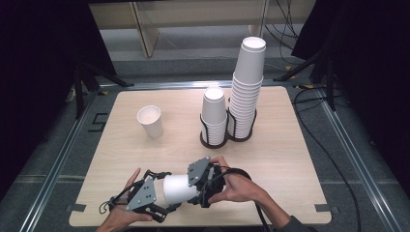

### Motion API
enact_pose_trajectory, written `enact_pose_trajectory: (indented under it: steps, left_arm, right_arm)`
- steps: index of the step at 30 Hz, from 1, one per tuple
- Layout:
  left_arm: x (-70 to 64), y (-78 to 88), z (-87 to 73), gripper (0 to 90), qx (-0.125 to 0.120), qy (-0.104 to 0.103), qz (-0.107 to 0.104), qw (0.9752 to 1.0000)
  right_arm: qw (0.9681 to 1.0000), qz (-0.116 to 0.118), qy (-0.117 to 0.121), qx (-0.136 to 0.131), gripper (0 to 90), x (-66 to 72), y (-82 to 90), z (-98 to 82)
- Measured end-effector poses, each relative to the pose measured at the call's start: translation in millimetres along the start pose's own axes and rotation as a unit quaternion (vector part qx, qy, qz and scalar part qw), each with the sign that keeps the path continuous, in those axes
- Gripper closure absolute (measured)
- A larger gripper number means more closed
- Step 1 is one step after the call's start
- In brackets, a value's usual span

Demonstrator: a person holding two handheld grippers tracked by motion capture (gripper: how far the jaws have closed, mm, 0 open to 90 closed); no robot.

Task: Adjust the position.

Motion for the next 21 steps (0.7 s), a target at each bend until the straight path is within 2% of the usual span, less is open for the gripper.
enact_pose_trajectory:
  steps: [4,7,8,9,11,13,14,17,19,20,21]
  left_arm:
    - [2.8,2.7,2.5,6.9,-0.018,0.022,0.002,0.9996]
    - [6.7,6.6,2.6,9.5,-0.017,0.031,0.001,0.9994]
    - [7.1,5.2,3.5,12.2,-0.035,0.042,0.000,0.9985]
    - [8.0,7.4,3.5,15.3,-0.029,0.046,0.001,0.9985]
    - [7.9,5.8,5.4,13.9,-0.047,0.055,-0.001,0.9973]
    - [7.8,6.1,5.7,14.3,-0.046,0.057,-0.001,0.9973]
    - [7.5,5.4,6.1,14.3,-0.052,0.063,-0.004,0.9966]
    - [8.2,7.1,6.4,14.3,-0.048,0.073,0.000,0.9961]
    - [8.9,7.6,7.4,14.3,-0.056,0.084,0.002,0.9949]
    - [9.3,7.2,8.2,14.3,-0.065,0.091,0.002,0.9937]
    - [9.6,6.7,9.1,14.3,-0.075,0.097,0.000,0.9925]
  right_arm:
    - [0.9998,0.004,-0.010,-0.019,21.7,-1.2,6.4,1.9]
    - [0.9992,0.001,-0.015,-0.036,21.7,-5.2,12.1,1.9]
    - [0.9989,0.000,-0.026,-0.039,21.7,-4.9,16.0,2.5]
    - [0.9985,-0.002,-0.030,-0.046,21.6,-6.5,18.5,2.7]
    - [0.9972,-0.006,-0.038,-0.065,21.6,-9.5,23.6,3.5]
    - [0.9964,-0.009,-0.043,-0.073,21.6,-11.2,27.6,3.7]
    - [0.9963,-0.015,-0.041,-0.074,21.6,-12.5,29.0,3.5]
    - [0.9950,-0.018,-0.046,-0.087,21.5,-14.2,33.6,5.2]
    - [0.9936,-0.014,-0.052,-0.100,21.5,-14.6,36.5,6.5]
    - [0.9925,-0.018,-0.062,-0.104,21.5,-14.4,38.4,6.5]
    - [0.9923,-0.014,-0.051,-0.112,21.5,-15.8,39.0,7.4]
Point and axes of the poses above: each handheld gripper's, and its own axes: y roughly backward along the jaws, z roughly out of its top, x roughly to its left, the point moved 6 cm from there along -y, roughly forward along the jaws, and after that the axes turned 8 degrees about -x, right-handed, at the moved point
